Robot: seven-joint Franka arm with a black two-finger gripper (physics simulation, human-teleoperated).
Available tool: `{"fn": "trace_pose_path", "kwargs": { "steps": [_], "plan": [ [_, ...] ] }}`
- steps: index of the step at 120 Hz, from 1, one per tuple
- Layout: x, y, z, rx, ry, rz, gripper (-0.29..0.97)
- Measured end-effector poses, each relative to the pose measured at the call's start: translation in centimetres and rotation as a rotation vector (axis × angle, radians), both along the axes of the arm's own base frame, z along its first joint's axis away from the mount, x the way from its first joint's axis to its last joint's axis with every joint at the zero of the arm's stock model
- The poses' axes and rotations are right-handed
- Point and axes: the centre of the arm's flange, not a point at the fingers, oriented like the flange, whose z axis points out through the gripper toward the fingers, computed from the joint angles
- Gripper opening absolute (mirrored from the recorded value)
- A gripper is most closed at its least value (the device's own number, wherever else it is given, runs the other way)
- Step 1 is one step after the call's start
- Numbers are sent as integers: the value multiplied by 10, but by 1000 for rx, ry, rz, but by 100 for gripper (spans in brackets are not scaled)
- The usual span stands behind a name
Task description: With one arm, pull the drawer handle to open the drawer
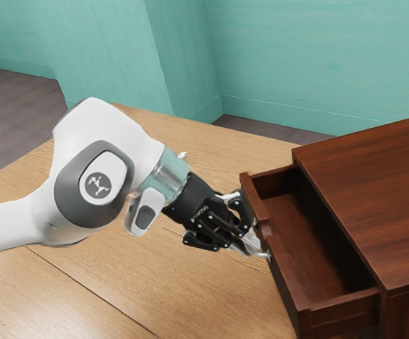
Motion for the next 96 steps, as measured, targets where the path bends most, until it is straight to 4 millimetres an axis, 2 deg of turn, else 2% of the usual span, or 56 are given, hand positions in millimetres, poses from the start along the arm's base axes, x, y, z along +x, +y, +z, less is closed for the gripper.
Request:
{"fn": "trace_pose_path", "kwargs": {
  "steps": [24,45,79,96],
  "plan": [
    [-24,14,0,-9,-1,6,6],
    [-40,36,1,-16,-5,27,6],
    [-67,45,-1,-26,-7,20,8],
    [-72,45,-1,-33,-11,17,6]
  ]
}}
